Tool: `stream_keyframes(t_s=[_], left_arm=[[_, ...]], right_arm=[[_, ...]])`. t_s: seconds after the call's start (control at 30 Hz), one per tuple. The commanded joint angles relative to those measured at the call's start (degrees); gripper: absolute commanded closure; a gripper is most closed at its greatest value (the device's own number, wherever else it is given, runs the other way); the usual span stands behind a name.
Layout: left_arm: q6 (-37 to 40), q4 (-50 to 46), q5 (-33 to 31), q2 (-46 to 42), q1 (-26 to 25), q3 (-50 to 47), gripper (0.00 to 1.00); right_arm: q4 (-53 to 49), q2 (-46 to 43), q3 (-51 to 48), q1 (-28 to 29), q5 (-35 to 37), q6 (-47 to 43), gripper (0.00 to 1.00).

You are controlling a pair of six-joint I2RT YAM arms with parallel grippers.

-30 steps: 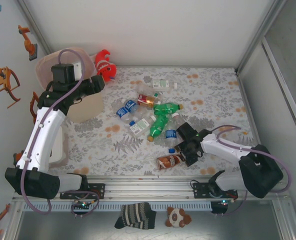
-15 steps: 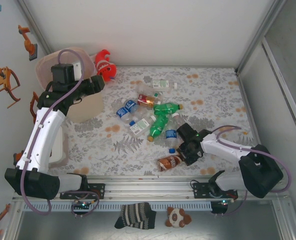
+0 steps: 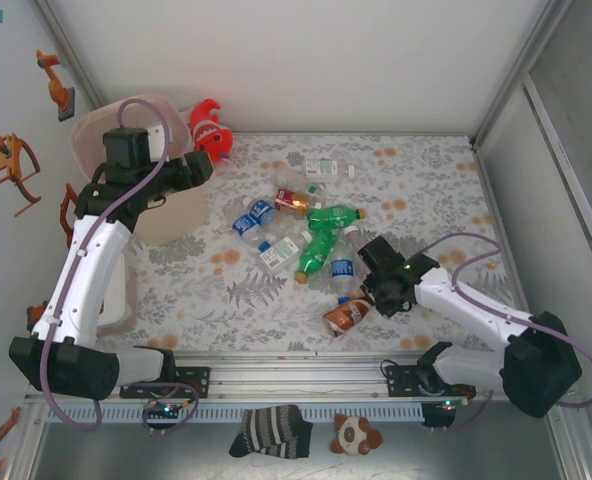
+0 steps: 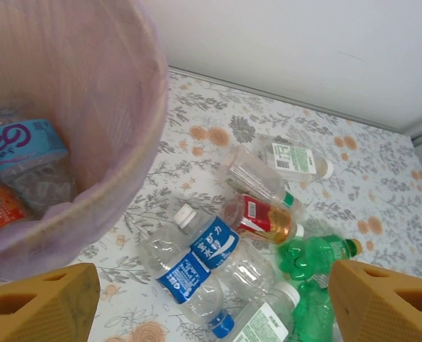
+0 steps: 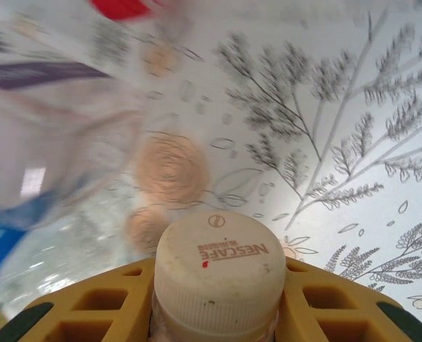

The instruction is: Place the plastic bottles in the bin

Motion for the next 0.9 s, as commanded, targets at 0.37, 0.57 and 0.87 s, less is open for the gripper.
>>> stream_keyframes(t_s=[0.37, 0.57, 0.87], left_arm=[[2.3, 17.2, 17.6, -6.4, -2.6, -7.1, 0.16], [5.5, 26.6, 26.4, -8.2, -5.5, -10.8, 0.18], [9.4, 31.9, 34.6, -6.9, -13.0, -11.5, 0.24]], right_arm=[[0.9, -9.4, 20.1, 0.2, 13.2, -44.5, 0.72], [11.7, -9.8, 24.8, 0.2, 2.9, -64.6, 0.72], [24.4, -8.3, 30.6, 0.2, -13.1, -79.2, 0.74]])
